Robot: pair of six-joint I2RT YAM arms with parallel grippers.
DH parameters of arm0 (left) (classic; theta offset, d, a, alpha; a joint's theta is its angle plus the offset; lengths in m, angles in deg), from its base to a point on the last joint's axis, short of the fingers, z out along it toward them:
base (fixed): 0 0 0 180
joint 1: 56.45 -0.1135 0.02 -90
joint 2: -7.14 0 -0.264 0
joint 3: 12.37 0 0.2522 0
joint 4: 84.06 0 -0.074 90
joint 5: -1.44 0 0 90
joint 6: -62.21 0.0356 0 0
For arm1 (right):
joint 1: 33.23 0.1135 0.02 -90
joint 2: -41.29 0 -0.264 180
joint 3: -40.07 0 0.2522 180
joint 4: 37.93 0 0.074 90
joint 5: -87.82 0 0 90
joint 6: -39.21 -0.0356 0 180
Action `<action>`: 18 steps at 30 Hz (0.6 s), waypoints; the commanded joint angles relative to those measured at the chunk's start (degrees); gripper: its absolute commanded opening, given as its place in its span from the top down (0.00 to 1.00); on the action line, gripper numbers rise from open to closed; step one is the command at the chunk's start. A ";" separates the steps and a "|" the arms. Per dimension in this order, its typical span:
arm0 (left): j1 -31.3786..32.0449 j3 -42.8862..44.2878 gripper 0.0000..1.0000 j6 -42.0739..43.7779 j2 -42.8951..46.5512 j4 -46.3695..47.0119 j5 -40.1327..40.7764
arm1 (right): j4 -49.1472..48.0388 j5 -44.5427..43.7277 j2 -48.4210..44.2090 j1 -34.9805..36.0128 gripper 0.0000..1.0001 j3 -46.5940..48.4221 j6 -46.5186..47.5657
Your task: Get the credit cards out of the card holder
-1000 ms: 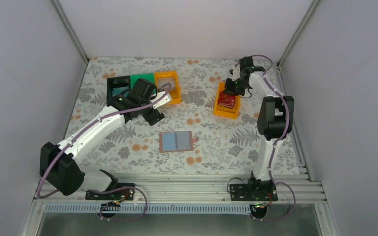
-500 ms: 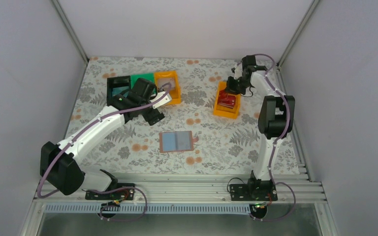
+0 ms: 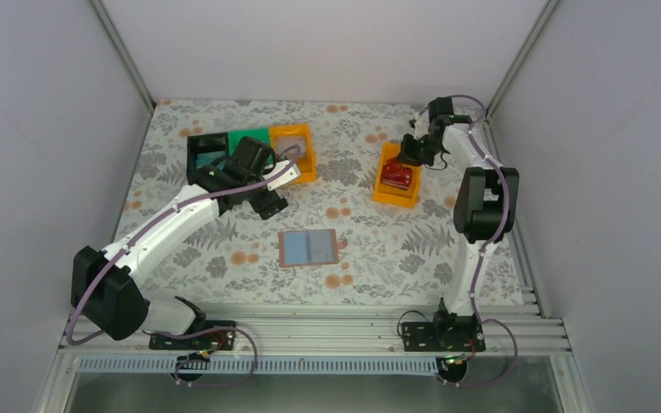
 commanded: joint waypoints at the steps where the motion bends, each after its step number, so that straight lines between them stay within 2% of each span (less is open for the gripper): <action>1: -0.17 0.65 0.00 0.17 0.10 0.55 0.52 | 1.40 -2.54 0.45 -0.47 0.93 0.85 1.26; 4: -0.16 0.65 0.00 0.17 0.02 0.55 0.52 | 1.89 -2.65 1.12 -0.52 0.88 1.03 2.07; 13: -0.13 0.92 0.00 -0.07 -0.32 0.13 0.47 | 2.21 -5.21 3.56 -0.69 0.85 4.03 1.57; 15: -0.17 1.04 0.00 -0.09 -0.29 0.11 0.46 | 2.25 -5.75 3.39 -0.69 0.81 4.59 1.41; 18: -0.17 1.10 0.00 -0.01 -0.42 0.02 0.28 | 3.01 -8.35 3.45 -0.62 0.68 6.27 1.56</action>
